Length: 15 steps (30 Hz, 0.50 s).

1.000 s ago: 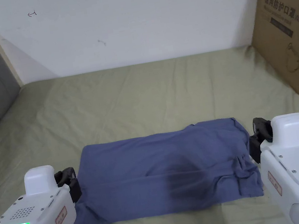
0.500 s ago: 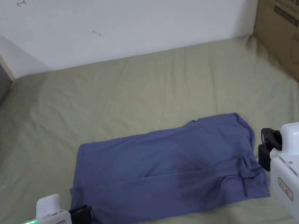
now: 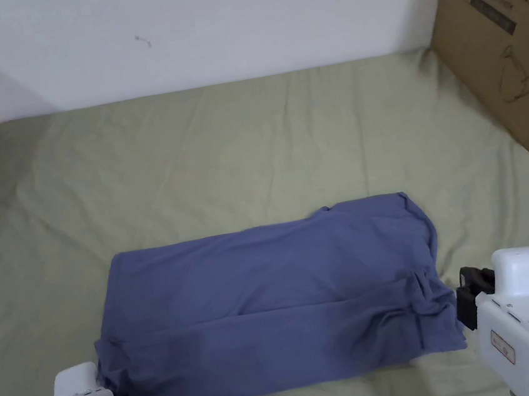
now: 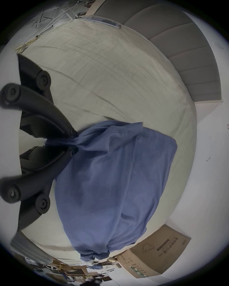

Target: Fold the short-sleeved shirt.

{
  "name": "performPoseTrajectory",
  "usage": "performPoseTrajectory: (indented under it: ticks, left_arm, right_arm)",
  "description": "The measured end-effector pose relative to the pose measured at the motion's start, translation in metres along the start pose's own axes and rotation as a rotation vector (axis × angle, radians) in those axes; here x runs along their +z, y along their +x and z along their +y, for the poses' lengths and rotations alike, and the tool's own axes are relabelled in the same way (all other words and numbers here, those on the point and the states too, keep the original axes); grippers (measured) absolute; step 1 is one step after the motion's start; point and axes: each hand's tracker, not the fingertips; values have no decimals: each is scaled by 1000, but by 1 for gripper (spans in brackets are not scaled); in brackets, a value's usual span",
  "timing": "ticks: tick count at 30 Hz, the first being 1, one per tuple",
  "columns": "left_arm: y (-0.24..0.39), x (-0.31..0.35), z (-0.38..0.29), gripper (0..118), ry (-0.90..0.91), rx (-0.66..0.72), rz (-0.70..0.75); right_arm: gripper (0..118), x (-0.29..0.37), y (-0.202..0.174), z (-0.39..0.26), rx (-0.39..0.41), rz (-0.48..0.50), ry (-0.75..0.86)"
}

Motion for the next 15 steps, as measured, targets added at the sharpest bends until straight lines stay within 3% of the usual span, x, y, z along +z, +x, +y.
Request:
performPoseTrajectory:
  ticks: [1,2,4,5,6,8,12,13,14,15]
  left_arm:
    - [-1,5,1,7,16,3,-11]
    - [0,11,2,6,50,4,-28]
    - [1,22,6,6,75,9,-42]
    - [1,27,9,6,87,11,-55]
    - [2,31,11,6,95,9,-60]
    - [4,35,13,6,102,-4,-64]
    - [5,37,14,6,99,-8,-67]
    - [3,34,13,6,96,-6,-65]
    - [2,34,12,6,93,-3,-64]
    - [1,33,11,6,87,0,-63]
  right_arm:
    - [0,-11,3,-5,-15,-4,-36]
    - [11,-21,6,-11,-31,-8,-63]
    - [49,-48,10,-23,-28,-2,-165]
    - [76,-60,11,-28,-17,-4,-211]
    - [89,-72,11,-36,-27,-15,-248]
    - [102,-92,10,-45,-40,-28,-302]
    - [97,-119,7,-59,-48,-19,-360]
    - [83,-121,7,-61,-55,-20,-373]
    - [45,-123,8,-63,-61,-17,-380]
    - [26,-121,8,-63,-73,1,-385]
